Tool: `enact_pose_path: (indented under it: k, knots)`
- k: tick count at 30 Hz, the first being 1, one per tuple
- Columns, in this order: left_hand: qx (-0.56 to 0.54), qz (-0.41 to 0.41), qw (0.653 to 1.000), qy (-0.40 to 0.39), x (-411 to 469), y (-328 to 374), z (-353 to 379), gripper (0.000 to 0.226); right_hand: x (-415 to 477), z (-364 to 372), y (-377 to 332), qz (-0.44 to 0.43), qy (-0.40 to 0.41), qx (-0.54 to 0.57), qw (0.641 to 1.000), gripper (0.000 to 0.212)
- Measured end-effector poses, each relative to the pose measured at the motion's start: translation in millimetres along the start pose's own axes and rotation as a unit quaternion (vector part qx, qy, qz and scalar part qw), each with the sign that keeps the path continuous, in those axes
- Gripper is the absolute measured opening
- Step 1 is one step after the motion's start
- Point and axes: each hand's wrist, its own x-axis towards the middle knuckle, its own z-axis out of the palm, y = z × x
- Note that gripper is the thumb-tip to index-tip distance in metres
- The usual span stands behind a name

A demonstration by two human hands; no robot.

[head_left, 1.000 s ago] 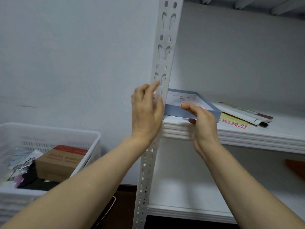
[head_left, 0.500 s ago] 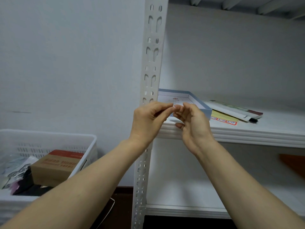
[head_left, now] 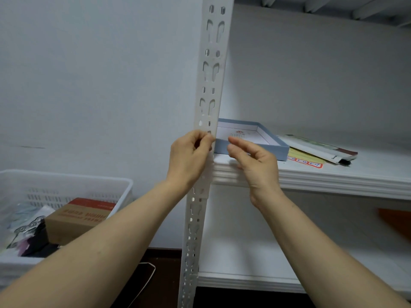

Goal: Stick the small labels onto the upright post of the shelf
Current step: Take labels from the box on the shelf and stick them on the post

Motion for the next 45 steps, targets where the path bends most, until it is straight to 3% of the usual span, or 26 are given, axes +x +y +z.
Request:
enact_pose_path:
  k: [4,7,10,15,19,23,35,41,45]
  knots:
    - [-0.045,-0.069,0.996,0.028,1.8,-6.8,-8.1,0.028,5.9,3.7,13.5,-0.084,-0.014,-0.112,0.990,0.022]
    - [-0.093,-0.098,0.989,0.059,2.6,-8.6,-13.6,0.024,10.2,9.4,23.1,-0.157,-0.014,-0.217,0.963,0.013]
    - [-0.088,-0.082,0.990,0.071,2.2,-8.9,-17.8,0.025,15.6,14.5,30.1,-0.267,0.003,-0.322,0.908,0.011]
    - [-0.112,-0.063,0.989,0.077,6.3,-10.3,-20.7,0.023,28.5,18.1,36.6,-0.451,0.057,-0.419,0.786,0.006]
    - [-0.150,-0.076,0.982,0.081,7.8,-9.3,-18.6,0.025,34.6,16.5,36.7,-0.529,0.094,-0.464,0.704,0.004]
    - [-0.151,-0.081,0.982,0.083,8.1,-11.2,-17.5,0.027,37.5,15.8,38.2,-0.569,0.111,-0.476,0.661,0.010]
    - [-0.149,-0.076,0.982,0.085,6.1,-3.2,-21.8,0.028,38.6,21.8,42.1,-0.595,0.136,-0.514,0.603,0.013]
    - [-0.145,-0.074,0.983,0.089,4.0,-1.7,-27.1,0.030,37.9,23.0,53.3,-0.539,0.138,-0.550,0.623,0.012]
    - [-0.139,-0.074,0.984,0.087,2.8,-1.8,-28.0,0.031,34.0,18.6,56.8,-0.469,0.129,-0.515,0.706,0.021]
